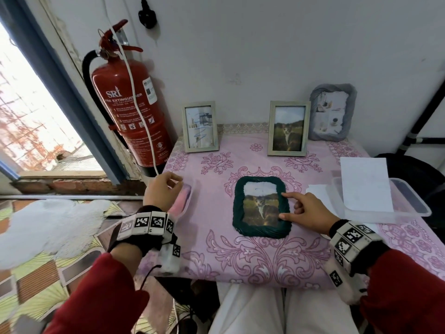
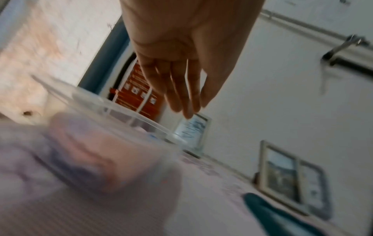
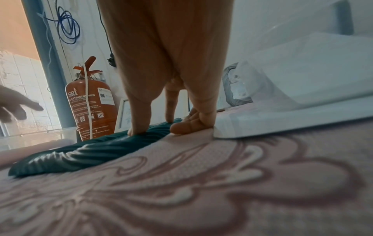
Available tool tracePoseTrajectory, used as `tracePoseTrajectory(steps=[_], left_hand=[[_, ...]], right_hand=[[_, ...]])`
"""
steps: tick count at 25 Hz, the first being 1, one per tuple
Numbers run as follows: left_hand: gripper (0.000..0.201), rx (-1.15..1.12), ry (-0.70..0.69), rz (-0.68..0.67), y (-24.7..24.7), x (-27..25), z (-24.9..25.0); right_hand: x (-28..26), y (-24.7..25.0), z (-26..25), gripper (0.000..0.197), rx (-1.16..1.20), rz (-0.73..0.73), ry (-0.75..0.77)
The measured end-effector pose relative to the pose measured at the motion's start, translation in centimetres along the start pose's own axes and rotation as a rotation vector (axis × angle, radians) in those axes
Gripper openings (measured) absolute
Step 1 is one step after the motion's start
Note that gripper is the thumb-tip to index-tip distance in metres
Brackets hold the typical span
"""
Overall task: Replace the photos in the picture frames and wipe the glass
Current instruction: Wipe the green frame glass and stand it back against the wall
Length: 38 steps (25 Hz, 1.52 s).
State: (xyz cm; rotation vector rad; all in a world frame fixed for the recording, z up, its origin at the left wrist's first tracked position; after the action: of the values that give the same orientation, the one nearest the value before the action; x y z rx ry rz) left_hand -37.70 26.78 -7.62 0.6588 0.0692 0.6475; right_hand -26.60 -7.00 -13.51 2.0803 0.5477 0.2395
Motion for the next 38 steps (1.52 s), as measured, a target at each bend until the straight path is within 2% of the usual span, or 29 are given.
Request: tracePoseTrajectory(steps=[3,6,10,12,14,20,23,27,33,36,38], left_hand=[[0.037,0.242,0.131,-0.313,0.3,0.7,-3.0],[0.049,0.359,0.067,-0.367,-0.1,0.5,-3.6],[0.036,0.297,0.005,-0.239,0.0,0.4,-2.7],[0.028,0.158,0.023,-0.146,0.5,0.2,-2.1],[0.029,0.019,0.002,-0.063,0.8,-0.2,-1.1],[0.029,0.003,-0.307,0.053,0.6,-0.3,3.3],[0.030,-0.028,-0.455,0.064,-0.8,-1.0,6.1],[0.030,-0.116,-0.487,-0.053,-5.7,-2.7,8.5],[0.037,0.031,-0.381,-0.332,-13.9,-5.9,9.6],[0.046,0.015,-0.322,-0.516,-16.2,-7.6,9.1],[0.041,-0.084,-0.287,-0.548,-16.2,-7.8,8.8]], right_hand=[[0.0,0.0,0.0,0.064,-0.016,0.008,0.007],[0.0,0.0,0.0,0.063,-0.013,0.006,0.007],[0.0,0.0,-0.1,0.063,-0.021,0.005,0.008],[-0.1,0.0,-0.1,0.063,-0.012,-0.002,0.010],[-0.2,0.1,-0.1,0.062,-0.007,-0.012,0.007],[-0.2,0.1,-0.2,0.062,-0.002,-0.015,0.001],[-0.1,0.0,-0.1,0.063,0.006,-0.021,-0.008],[-0.2,-0.1,0.0,0.063,-0.022,-0.033,-0.018],[-0.1,-0.2,0.1,0.065,-0.027,-0.033,-0.019],[0.0,-0.3,0.1,0.064,-0.046,-0.029,-0.004],[0.0,-0.3,0.1,0.065,-0.045,-0.028,-0.006]])
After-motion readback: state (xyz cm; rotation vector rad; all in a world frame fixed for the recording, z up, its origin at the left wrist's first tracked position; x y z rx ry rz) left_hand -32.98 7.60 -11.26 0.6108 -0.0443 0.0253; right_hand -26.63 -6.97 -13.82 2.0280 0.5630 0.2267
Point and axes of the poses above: each hand's wrist, its own x-axis towards the middle knuckle, its own y-axis out of the back of the hand, z = x × y, the point moved 4 cm from there along x, towards the middle knuckle, and after that the axes turned 14 degrees about -x, right-handed, at the moved point
